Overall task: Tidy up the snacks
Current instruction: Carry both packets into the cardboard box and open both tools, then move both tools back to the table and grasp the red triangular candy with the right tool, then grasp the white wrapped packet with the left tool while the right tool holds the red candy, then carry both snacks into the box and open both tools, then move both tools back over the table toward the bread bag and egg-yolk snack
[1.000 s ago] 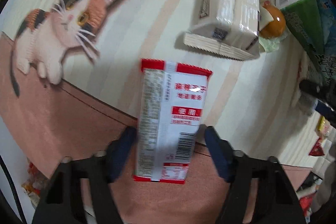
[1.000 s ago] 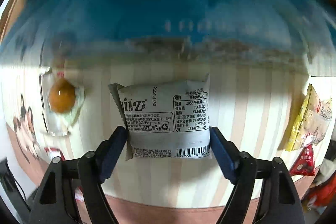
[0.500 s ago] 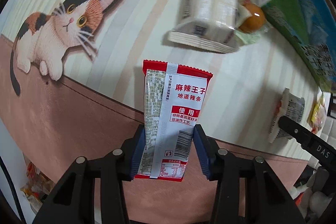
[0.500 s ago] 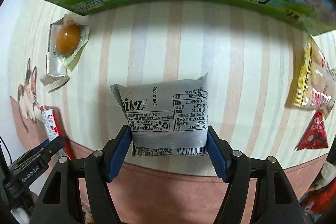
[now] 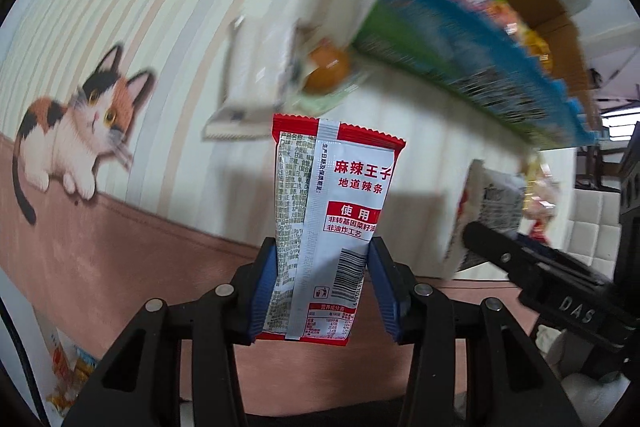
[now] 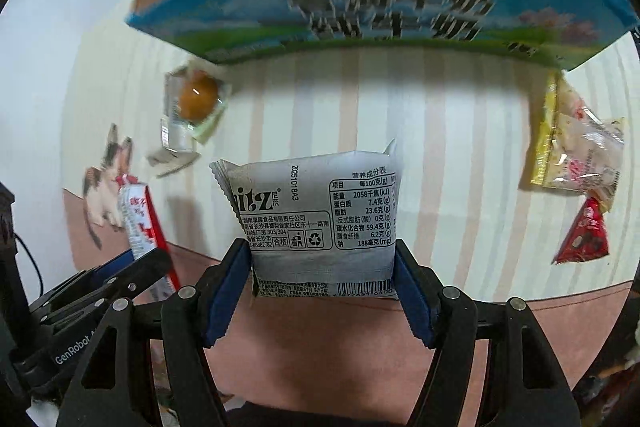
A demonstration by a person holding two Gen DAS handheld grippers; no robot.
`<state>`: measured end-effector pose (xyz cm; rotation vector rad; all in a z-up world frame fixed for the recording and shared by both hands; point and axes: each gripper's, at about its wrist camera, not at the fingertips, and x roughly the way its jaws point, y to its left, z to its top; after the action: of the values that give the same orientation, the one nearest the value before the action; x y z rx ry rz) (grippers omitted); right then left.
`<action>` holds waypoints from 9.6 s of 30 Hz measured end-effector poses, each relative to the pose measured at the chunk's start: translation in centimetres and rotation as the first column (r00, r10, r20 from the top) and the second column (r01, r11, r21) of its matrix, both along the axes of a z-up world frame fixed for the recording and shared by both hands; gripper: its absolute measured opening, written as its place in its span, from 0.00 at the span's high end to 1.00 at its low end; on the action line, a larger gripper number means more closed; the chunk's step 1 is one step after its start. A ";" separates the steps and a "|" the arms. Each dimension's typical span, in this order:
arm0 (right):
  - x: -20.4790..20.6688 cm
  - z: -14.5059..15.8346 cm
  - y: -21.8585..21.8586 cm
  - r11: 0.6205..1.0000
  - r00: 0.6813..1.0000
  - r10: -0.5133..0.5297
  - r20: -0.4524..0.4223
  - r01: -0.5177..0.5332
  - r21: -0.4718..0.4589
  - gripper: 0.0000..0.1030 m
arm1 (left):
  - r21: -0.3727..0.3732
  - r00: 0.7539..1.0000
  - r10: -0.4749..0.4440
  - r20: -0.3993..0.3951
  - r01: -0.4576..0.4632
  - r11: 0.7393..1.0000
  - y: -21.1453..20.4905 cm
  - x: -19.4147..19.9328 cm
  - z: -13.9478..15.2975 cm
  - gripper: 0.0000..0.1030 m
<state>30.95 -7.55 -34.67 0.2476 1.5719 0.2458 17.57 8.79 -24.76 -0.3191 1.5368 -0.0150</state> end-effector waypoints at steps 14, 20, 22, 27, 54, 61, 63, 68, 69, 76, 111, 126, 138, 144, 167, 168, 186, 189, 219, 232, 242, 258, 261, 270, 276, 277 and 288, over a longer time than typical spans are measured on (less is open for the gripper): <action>4.1 12.8 -7.1 0.989 0.974 -0.136 0.184 0.123 0.084 0.30 | -0.074 0.961 -0.144 0.235 0.165 0.984 -6.2 9.5 11.5 0.59; 8.2 14.0 -10.7 0.983 0.957 -0.181 0.226 0.177 0.037 0.30 | -0.009 0.937 -0.213 0.277 0.225 0.974 -9.0 14.7 13.5 0.59; 9.3 13.8 -11.5 0.982 0.957 -0.187 0.224 0.187 0.021 0.30 | 0.001 0.937 -0.223 0.269 0.231 0.973 -9.5 16.5 13.4 0.59; 12.1 11.7 -13.3 0.979 0.963 -0.196 0.184 0.203 -0.021 0.30 | -0.010 0.954 -0.213 0.213 0.220 0.975 -9.5 19.9 11.3 0.59; 16.1 4.9 -12.9 0.971 0.986 -0.164 0.036 0.168 -0.171 0.11 | 0.068 0.978 -0.199 -0.070 0.204 0.977 -9.3 25.1 1.6 0.17; 15.1 7.5 -11.9 0.982 0.985 -0.127 0.115 0.141 -0.122 0.11 | 0.091 0.976 -0.212 0.039 0.208 0.974 -10.1 23.3 4.0 0.17; 14.3 8.8 -11.5 0.985 0.983 -0.112 0.146 0.129 -0.118 0.11 | 0.112 0.970 -0.226 0.085 0.217 0.970 -10.4 22.4 5.0 0.17; 11.3 10.4 -12.7 0.980 0.966 -0.163 0.200 0.182 -0.078 0.11 | 0.147 0.953 -0.223 0.207 0.195 0.970 -10.7 18.3 7.8 0.17; 10.4 10.2 -13.6 0.976 0.962 -0.195 0.193 0.210 -0.059 0.11 | 0.148 0.951 -0.222 0.216 0.193 0.970 -10.7 17.6 8.0 0.17; 4.4 4.5 -21.6 0.909 0.912 -0.407 0.056 0.410 -0.075 0.11 | 0.142 0.957 -0.215 0.197 0.189 0.972 -12.1 11.4 5.9 0.17; -0.8 -4.8 -7.2 0.952 0.949 -0.303 -0.086 0.305 0.004 0.63 | 0.206 0.993 0.116 -0.026 -0.108 0.972 5.1 10.1 -5.1 0.17; 2.6 -4.6 -4.0 0.969 0.966 -0.247 -0.072 0.247 -0.011 0.63 | 0.149 0.990 0.120 -0.072 -0.108 0.983 8.3 12.6 -7.7 0.17; 2.6 -4.8 -3.9 0.974 0.970 -0.227 -0.082 0.226 -0.019 0.63 | 0.152 0.996 0.069 -0.063 -0.059 0.987 8.1 11.8 -8.6 0.56; 1.3 -6.0 -3.8 0.987 0.979 -0.158 -0.131 0.153 -0.046 0.63 | 0.136 0.995 0.049 -0.084 -0.037 0.990 7.1 7.7 -8.3 0.58; 0.2 -8.4 -4.6 0.976 0.964 -0.207 -0.169 0.191 -0.103 0.51 | 0.115 0.991 0.014 -0.134 0.002 0.993 2.2 4.4 -12.2 0.51; 0.2 -8.2 -4.7 0.974 0.964 -0.216 -0.158 0.201 -0.101 0.51 | 0.120 0.991 0.011 -0.131 0.005 0.993 2.0 4.3 -12.4 0.51; -2.5 -4.2 -5.8 0.976 0.972 -0.217 -0.089 0.218 -0.004 0.62 | 0.099 0.995 -0.097 -0.024 0.099 0.990 -4.0 2.4 -6.4 0.56; -2.7 -1.7 -6.3 0.974 0.974 -0.219 -0.060 0.221 0.040 0.62 | 0.076 0.991 -0.130 0.030 0.127 0.989 -5.1 2.5 -3.4 0.56; 21.4 9.5 -14.8 0.967 0.949 -0.253 0.187 0.256 0.010 0.62 | 0.026 0.946 -0.309 0.098 0.308 0.951 -16.0 29.2 4.8 0.57; 27.1 5.2 -16.5 0.965 0.955 -0.254 0.152 0.262 -0.032 0.61 | 0.046 0.934 -0.358 0.019 0.357 0.933 -19.0 33.7 0.8 0.56; 27.6 5.1 -16.6 0.967 0.960 -0.249 0.129 0.254 -0.026 0.26 | 0.074 0.938 -0.347 0.008 0.346 0.935 -19.0 34.1 0.9 0.24; 22.9 10.1 -14.9 0.978 0.965 -0.165 0.204 0.186 -0.092 0.10 | 0.101 0.940 -0.309 0.147 0.297 0.950 -16.2 29.7 6.6 0.17; 21.0 11.2 -14.2 0.982 0.961 -0.137 0.242 0.164 -0.094 0.09 | 0.141 0.925 -0.303 0.230 0.276 0.951 -15.5 27.1 8.6 0.17; 12.9 11.6 -13.9 0.985 0.959 -0.134 0.248 0.157 -0.075 0.09 | 0.187 0.906 -0.253 0.339 0.199 0.962 -13.2 18.6 10.1 0.17; 8.3 4.6 -19.4 0.946 0.946 -0.309 0.093 0.316 -0.067 0.09 | 0.149 0.937 -0.215 0.277 0.179 0.973 -13.0 12.6 5.5 0.17; 7.6 2.8 -20.8 0.928 0.929 -0.365 0.062 0.368 -0.054 0.09 | 0.147 0.943 -0.209 0.260 0.175 0.974 -13.0 12.0 4.7 0.17; 3.0 -6.6 -24.3 0.850 0.853 -0.508 -0.117 0.519 0.088 0.30 | 0.143 0.981 -0.168 0.098 0.153 0.978 -12.9 7.4 -4.1 0.17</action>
<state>33.93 -31.87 -41.32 0.7697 1.5200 -0.0986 24.98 -4.06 -28.82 -0.0846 1.4434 -0.0548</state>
